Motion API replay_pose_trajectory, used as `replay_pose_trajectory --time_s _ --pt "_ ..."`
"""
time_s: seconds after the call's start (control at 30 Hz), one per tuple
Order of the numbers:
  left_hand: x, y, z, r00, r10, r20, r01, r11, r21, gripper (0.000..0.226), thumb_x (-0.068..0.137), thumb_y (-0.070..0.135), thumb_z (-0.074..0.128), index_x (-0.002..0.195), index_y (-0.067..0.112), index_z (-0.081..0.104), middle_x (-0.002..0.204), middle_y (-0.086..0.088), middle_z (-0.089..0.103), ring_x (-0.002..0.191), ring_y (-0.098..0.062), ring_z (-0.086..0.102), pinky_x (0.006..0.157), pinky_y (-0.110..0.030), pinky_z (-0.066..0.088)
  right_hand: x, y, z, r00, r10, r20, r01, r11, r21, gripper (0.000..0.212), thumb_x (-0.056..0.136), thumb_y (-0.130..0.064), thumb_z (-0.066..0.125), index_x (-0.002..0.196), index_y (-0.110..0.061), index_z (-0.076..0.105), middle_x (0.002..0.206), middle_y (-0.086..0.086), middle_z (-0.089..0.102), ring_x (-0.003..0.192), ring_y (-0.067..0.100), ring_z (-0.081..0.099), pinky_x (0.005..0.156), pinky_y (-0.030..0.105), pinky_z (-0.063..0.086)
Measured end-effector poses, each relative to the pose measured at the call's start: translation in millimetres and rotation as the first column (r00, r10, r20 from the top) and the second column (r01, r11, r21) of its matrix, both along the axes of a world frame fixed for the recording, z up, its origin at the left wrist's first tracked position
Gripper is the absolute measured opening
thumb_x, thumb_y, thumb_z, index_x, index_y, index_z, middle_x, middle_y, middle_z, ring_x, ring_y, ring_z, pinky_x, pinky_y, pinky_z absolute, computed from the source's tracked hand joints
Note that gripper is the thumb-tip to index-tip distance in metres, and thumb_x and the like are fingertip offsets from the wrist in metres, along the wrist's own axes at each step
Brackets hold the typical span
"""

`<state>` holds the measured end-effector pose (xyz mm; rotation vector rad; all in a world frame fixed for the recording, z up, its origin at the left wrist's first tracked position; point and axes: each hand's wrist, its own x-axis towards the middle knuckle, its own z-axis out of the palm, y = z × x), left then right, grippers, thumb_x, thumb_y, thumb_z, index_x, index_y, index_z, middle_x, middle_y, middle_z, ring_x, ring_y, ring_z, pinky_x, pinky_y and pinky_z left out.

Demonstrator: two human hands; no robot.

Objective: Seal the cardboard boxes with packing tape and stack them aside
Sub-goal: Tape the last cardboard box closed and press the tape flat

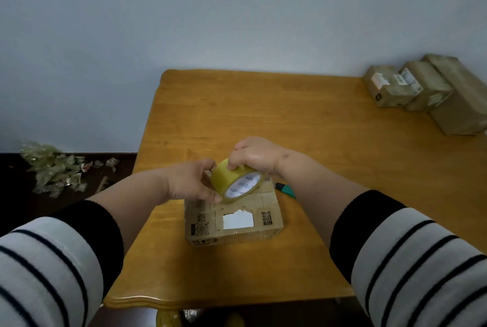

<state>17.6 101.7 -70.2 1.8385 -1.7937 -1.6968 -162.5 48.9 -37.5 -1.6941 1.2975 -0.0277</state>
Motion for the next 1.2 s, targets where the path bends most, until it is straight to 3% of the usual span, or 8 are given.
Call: replay_pose_trajectory --time_s 0.23,0.43,0.53,0.6,0.73,0.93,1.0,1.2 --pt "1 -13 2 0.995 -0.068 -0.076 0.076 0.992 0.099 0.056 0.078 0.023 0.082 0.121 0.042 0.052 0.120 0.012 0.062 0.109 0.000 0.051 0.081 -0.018 0.037 5 -6 -6 0.999 -0.014 0.050 0.013 1.000 0.011 0.016 0.075 -0.022 0.072 0.081 -0.015 0.059 0.084 0.006 0.050 0.077 0.020 0.046 0.070 0.034 0.035" --pt "-2 -24 6 0.996 -0.077 -0.048 0.084 0.982 0.168 0.043 0.080 0.011 0.079 0.117 0.024 0.062 0.122 -0.001 0.065 0.113 -0.019 0.061 0.099 -0.035 0.049 -1 -8 -9 0.985 -0.119 0.123 0.109 0.990 0.088 0.030 0.055 -0.029 0.073 0.080 -0.014 0.065 0.099 0.009 0.067 0.086 0.022 0.056 0.074 0.034 0.044" --pt "0 -25 4 0.995 -0.045 -0.092 0.060 0.984 0.166 0.032 0.080 0.015 0.079 0.110 0.022 0.069 0.115 -0.004 0.070 0.109 -0.022 0.065 0.100 -0.038 0.049 -13 -17 -11 0.913 -0.314 0.259 0.296 0.949 0.107 0.022 0.075 -0.030 0.072 0.094 -0.020 0.068 0.104 -0.003 0.064 0.102 0.018 0.055 0.078 0.033 0.042" --pt "3 -22 -1 0.989 0.010 -0.147 0.016 0.985 0.173 0.034 0.078 0.019 0.080 0.110 0.020 0.071 0.111 -0.004 0.072 0.107 -0.021 0.067 0.099 -0.038 0.048 -29 -22 -15 0.925 -0.367 0.092 0.365 0.930 0.045 0.025 0.093 -0.023 0.057 0.115 -0.014 0.062 0.109 0.001 0.057 0.104 0.021 0.051 0.082 0.034 0.040" --pt "6 -17 -9 0.945 0.151 -0.292 -0.083 0.969 0.233 0.035 0.070 0.024 0.080 0.104 0.019 0.071 0.105 -0.003 0.074 0.100 -0.016 0.069 0.096 -0.039 0.046 -43 -8 -25 0.873 -0.074 -0.482 0.157 0.978 0.134 0.043 0.098 -0.001 0.039 0.141 0.002 0.041 0.097 0.011 0.050 0.090 0.022 0.049 0.088 0.035 0.052" --pt "7 -15 -11 0.930 0.147 -0.336 -0.074 0.972 0.221 0.014 0.078 0.016 0.075 0.091 0.022 0.076 0.086 0.000 0.075 0.080 -0.010 0.071 0.075 -0.027 0.049 -33 -10 -44 0.937 -0.043 -0.347 0.090 0.989 0.118 0.096 0.086 0.005 0.058 0.158 -0.028 0.002 0.136 0.014 0.053 0.092 0.019 0.063 0.075 0.031 0.056" --pt "9 -14 -11 0.924 0.163 -0.346 -0.083 0.969 0.234 0.022 0.077 0.015 0.075 0.099 0.019 0.076 0.095 -0.002 0.076 0.090 -0.015 0.073 0.073 -0.022 0.055 -25 -16 -54 0.945 -0.007 -0.327 0.021 0.999 0.038 0.096 0.087 0.006 0.055 0.157 -0.030 0.000 0.146 0.010 0.045 0.093 0.022 0.062 0.068 0.030 0.054" --pt "14 -7 -20 0.890 0.272 -0.365 -0.187 0.949 0.253 0.062 0.050 0.037 0.094 0.104 0.013 0.075 0.112 -0.010 0.073 0.106 -0.023 0.069 0.095 -0.033 0.049 -13 -27 -77 0.935 -0.012 -0.355 -0.088 0.961 -0.264 0.071 0.093 -0.011 0.055 0.153 -0.027 0.023 0.146 0.004 0.043 0.128 0.030 0.045 0.101 0.041 0.045"
